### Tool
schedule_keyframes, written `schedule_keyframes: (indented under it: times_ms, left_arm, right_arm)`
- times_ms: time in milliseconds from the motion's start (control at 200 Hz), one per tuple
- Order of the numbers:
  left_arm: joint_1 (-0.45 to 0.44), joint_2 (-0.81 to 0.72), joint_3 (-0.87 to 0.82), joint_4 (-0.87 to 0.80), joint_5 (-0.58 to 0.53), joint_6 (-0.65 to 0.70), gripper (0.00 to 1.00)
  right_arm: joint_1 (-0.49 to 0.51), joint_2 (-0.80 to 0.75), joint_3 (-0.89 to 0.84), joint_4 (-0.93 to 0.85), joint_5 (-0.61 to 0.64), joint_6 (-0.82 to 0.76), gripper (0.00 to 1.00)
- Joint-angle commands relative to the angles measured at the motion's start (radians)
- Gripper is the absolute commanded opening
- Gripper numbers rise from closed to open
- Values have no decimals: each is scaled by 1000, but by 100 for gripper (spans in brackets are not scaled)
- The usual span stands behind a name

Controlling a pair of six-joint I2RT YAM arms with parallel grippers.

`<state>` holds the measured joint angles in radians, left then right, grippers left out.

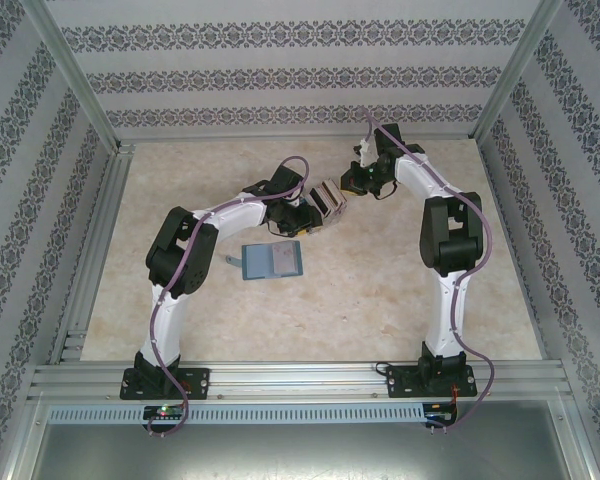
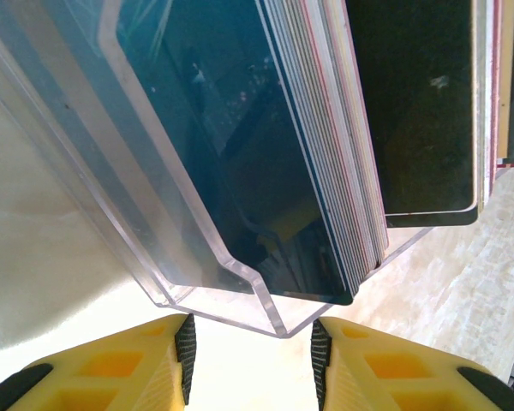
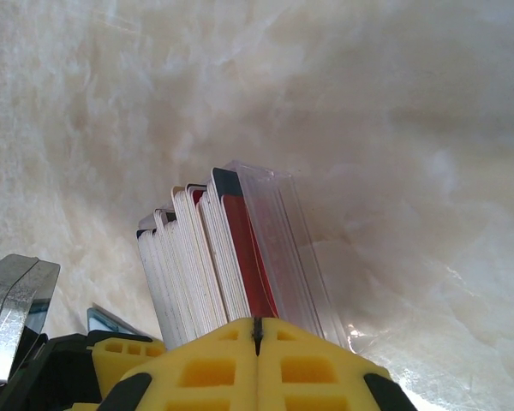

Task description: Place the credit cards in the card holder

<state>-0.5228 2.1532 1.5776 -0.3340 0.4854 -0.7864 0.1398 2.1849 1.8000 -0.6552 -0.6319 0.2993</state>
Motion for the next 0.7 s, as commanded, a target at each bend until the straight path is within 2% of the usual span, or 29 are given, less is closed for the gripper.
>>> schedule_keyframes:
  times_ms: [0,455,699]
  left_arm:
    - [-2,-28,28,-30,-11,17,43]
    - [1,-89,19,-31,-17,15,43]
    - [35,-179,-63,78,15,-18,46]
  right_arm:
    - [-6,-57,10,-18,0,-19,2]
    - [-29,-124,-18,-7,-12,-14,2]
    - [-38,-177,-28,0,-16,-5,2]
